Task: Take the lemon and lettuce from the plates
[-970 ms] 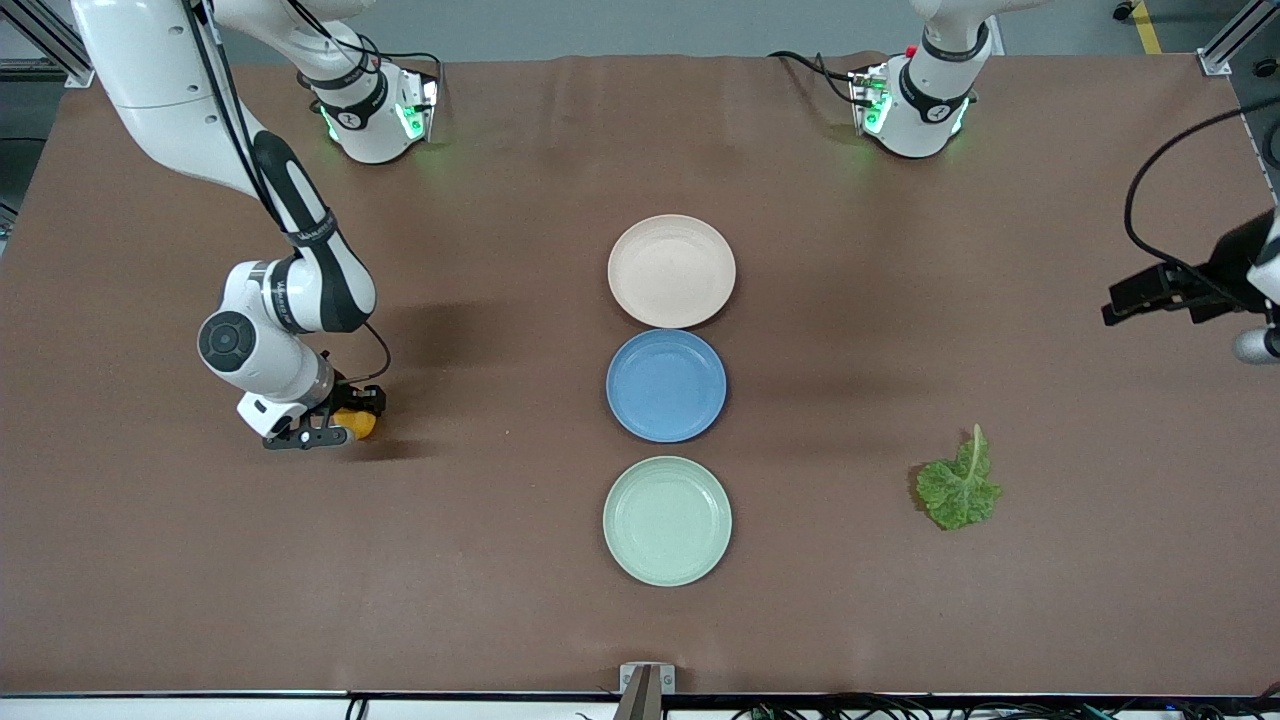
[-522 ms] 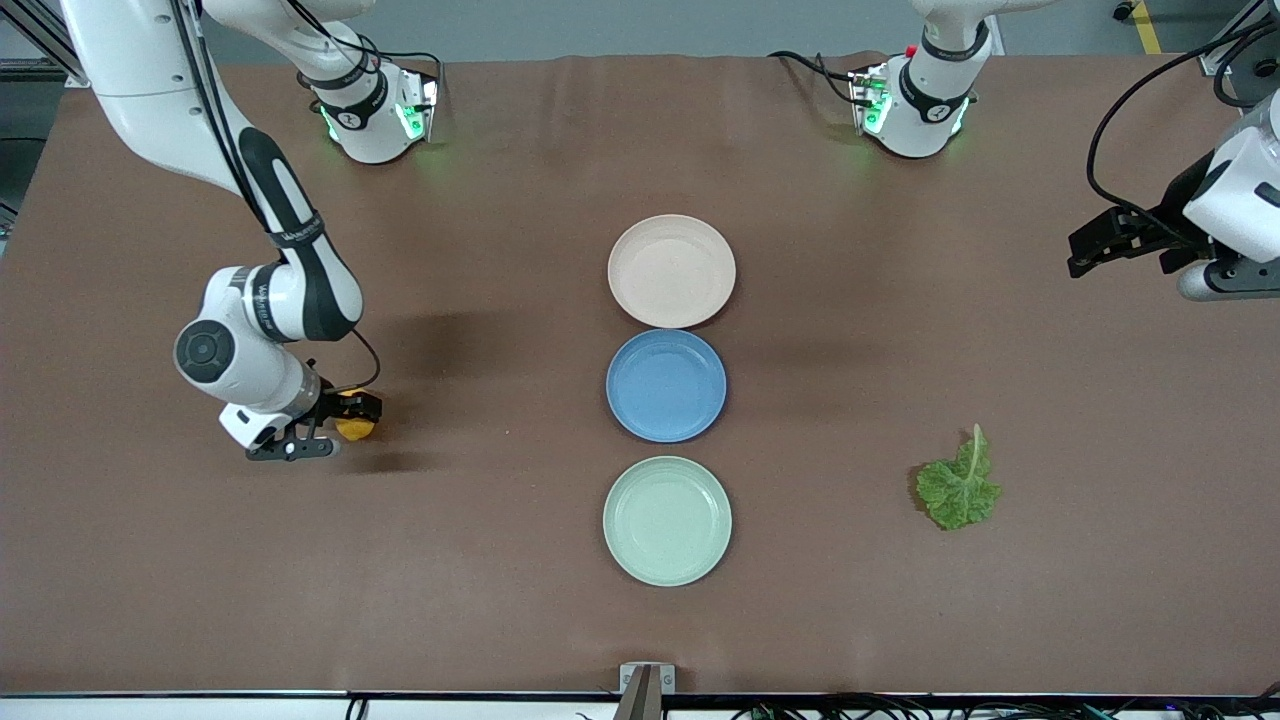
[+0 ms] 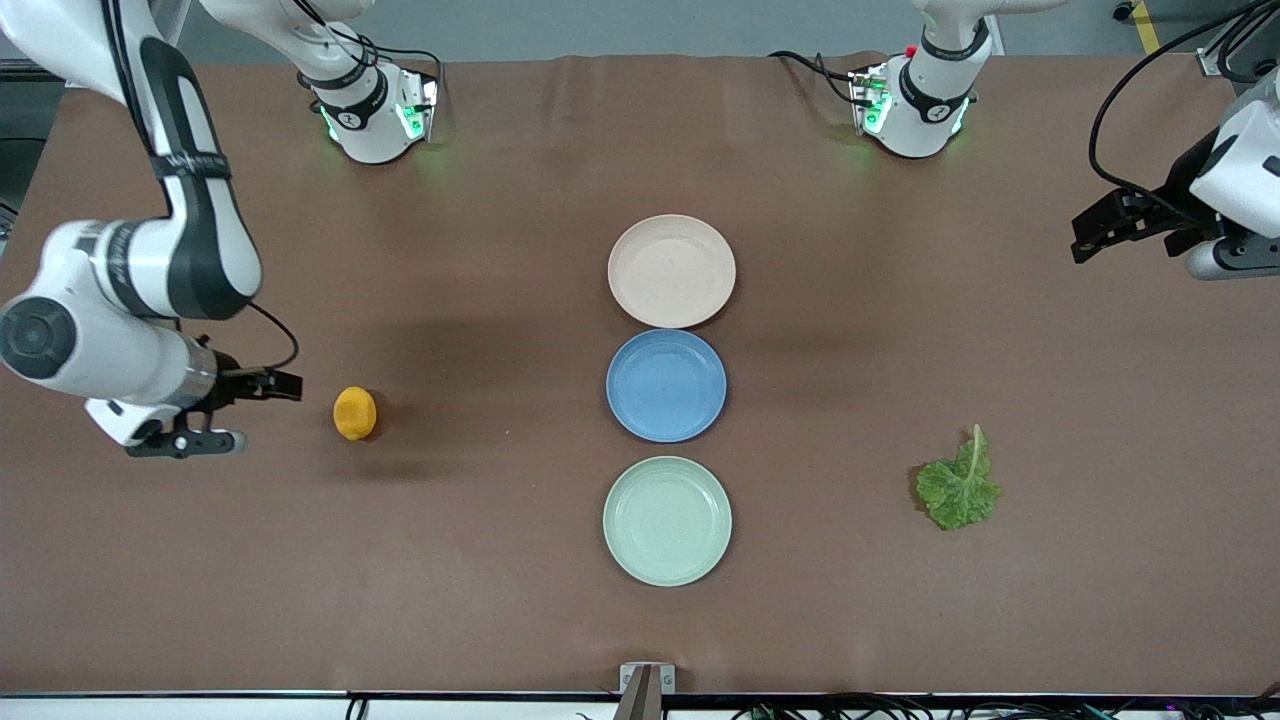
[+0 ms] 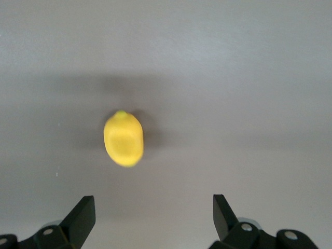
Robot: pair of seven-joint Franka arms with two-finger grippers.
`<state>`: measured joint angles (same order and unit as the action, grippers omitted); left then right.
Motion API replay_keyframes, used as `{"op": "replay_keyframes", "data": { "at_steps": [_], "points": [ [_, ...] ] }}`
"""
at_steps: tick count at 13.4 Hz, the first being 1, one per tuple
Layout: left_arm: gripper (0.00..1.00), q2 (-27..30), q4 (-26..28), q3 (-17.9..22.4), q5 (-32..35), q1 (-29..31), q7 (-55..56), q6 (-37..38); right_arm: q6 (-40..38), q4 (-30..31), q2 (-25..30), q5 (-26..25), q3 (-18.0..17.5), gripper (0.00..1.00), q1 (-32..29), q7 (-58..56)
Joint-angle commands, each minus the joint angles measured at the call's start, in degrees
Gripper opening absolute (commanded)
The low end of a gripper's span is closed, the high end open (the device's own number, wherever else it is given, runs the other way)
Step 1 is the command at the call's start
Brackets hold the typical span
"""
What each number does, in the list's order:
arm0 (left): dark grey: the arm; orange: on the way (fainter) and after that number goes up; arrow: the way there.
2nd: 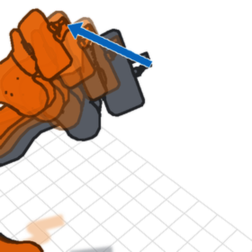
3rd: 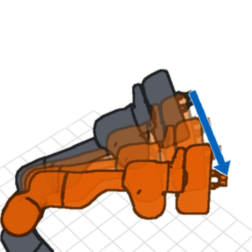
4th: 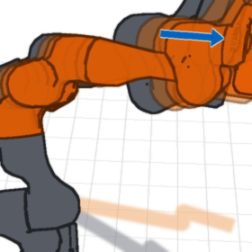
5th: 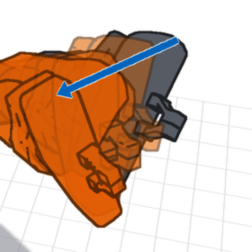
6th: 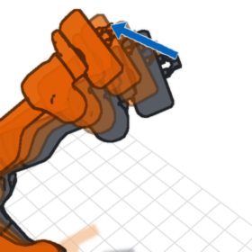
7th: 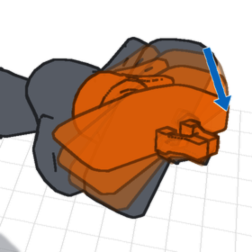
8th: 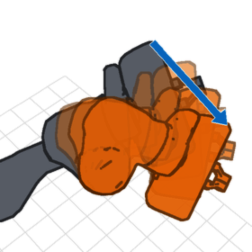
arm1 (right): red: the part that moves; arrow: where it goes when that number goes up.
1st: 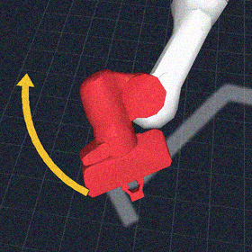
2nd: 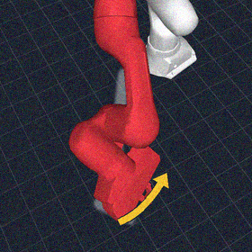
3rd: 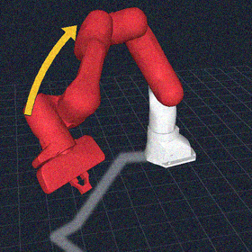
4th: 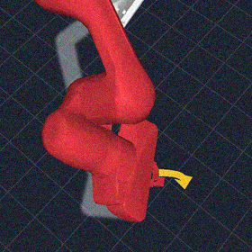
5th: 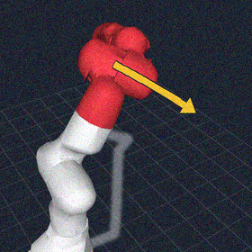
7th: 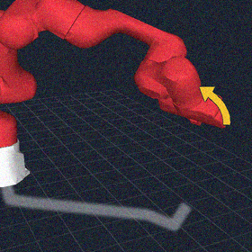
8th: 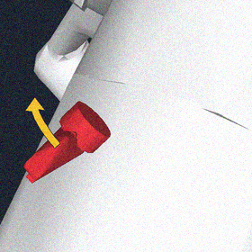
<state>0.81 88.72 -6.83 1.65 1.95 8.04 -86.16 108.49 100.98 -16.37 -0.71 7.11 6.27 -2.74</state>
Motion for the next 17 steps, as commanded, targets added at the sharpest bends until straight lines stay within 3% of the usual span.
{"op": "replay_keyframes", "data": {
  "at_steps": [1,8,14,17],
  "points": [
    [1.0,1.21,0.93,1.11,-0.51,-0.28,-1.0,0.12,-7.38,-3.22,3.01,-1.22,-0.61,1.0,-2.3,-1.47],
    [1.0,0.15,0.76,0.94,-0.42,-0.37,-0.49,-0.24,-19.01,-17.64,1.79,-1.4,-0.61,1.0,-5.21,-2.54],
    [1.0,0.59,0.76,0.94,-0.51,-0.37,-1.1,-0.07,-22.44,-17.13,2.05,1.32,-1.22,1.0,-5.12,-2.27],
    [1.0,0.94,0.67,1.11,-0.51,-0.37,-1.19,0.2,-21.92,-13.89,4.85,3.0,-0.96,1.0,-5.04,-2.71]
  ]
}}
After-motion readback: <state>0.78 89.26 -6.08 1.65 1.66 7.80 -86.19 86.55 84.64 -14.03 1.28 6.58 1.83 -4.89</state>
